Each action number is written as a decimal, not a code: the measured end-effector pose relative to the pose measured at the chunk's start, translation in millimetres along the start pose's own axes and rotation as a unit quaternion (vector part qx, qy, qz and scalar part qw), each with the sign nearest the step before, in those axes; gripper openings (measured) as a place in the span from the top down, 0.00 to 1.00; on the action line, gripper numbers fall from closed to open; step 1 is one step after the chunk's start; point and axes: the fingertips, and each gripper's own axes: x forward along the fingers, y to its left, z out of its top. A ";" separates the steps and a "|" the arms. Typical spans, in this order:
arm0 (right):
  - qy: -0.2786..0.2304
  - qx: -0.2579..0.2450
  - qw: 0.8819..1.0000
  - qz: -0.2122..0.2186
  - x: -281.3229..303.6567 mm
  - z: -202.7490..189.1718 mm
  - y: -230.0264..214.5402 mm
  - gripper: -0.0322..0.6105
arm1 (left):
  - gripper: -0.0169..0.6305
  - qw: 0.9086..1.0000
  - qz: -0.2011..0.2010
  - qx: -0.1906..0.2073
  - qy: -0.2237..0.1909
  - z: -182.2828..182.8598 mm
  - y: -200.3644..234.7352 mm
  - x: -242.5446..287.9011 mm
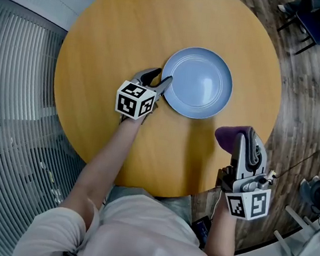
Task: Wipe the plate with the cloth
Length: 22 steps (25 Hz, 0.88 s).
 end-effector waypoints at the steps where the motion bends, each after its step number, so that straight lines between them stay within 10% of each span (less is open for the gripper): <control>1: 0.000 0.001 1.000 0.000 -0.1 -0.9 -0.7 0.81 | 0.70 1.000 0.001 0.000 0.006 -1.5 -0.2 2.7; 22: 0.005 0.019 1.000 0.022 -2.1 -5.7 -6.0 0.81 | 0.77 0.990 0.031 0.003 0.134 -19.8 3.3 23.4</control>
